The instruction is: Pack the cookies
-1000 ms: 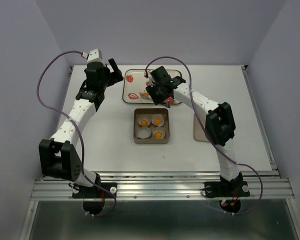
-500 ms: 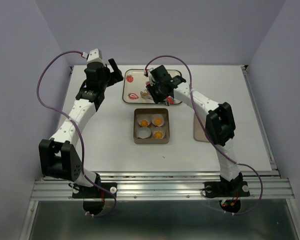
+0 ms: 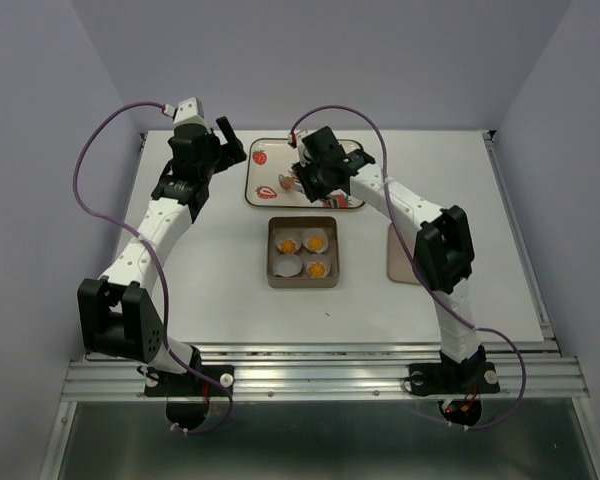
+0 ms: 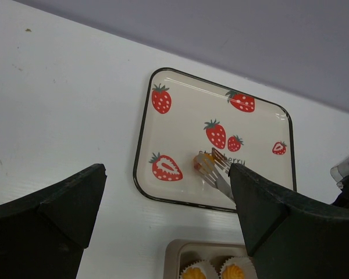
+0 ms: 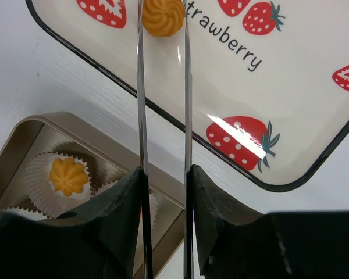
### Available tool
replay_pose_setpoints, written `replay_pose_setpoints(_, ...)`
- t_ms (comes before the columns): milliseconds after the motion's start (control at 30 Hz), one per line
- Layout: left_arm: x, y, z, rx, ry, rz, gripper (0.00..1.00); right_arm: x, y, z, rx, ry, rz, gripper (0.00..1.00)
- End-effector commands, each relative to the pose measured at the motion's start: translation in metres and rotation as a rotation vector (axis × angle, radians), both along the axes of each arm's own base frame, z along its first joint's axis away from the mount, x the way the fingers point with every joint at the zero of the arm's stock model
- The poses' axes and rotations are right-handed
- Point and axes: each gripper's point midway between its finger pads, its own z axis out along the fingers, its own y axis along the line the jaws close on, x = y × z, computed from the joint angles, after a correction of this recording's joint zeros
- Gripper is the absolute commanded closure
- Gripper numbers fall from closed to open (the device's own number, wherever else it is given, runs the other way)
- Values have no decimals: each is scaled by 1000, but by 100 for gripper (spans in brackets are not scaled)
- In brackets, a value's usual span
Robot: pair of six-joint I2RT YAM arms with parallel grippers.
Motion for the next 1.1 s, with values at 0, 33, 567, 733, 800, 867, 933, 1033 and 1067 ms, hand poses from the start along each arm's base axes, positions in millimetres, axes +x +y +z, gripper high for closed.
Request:
replay_pose_setpoints(0,-5,6,22,-13,-64,17,1,8,1,58,85,-130,-6,63)
replay_pose_setpoints(33,-5,6,22,-14,-64,17,1,6,0,66,96,-142,-4,63)
replay_pose_setpoints(567,-6,0,21,-35,-69,-6,1,-94,-8,98,227,-112,194,63)
replay_pose_setpoints(733,-6,-2,22,-40,-73,-18,1,-138,-10,88,254,-49,290,62)
replay_pose_setpoints(800,-6,-4,22,-43,-72,-28,1,-156,-8,88,248,-33,328,62)
replay_pose_setpoints(867,-7,-5,21,-44,-72,-32,1,-165,-11,87,239,-27,336,62)
replay_pose_setpoints(933,-9,-6,21,-49,-73,-39,1,-173,-12,83,233,-13,350,62)
replay_pose_setpoints(1033,-12,-6,17,-50,-65,-42,1,-186,-17,73,213,24,362,62)
replay_pose_setpoints(1067,-12,-6,16,-48,-62,-42,1,-192,-17,70,207,40,370,62)
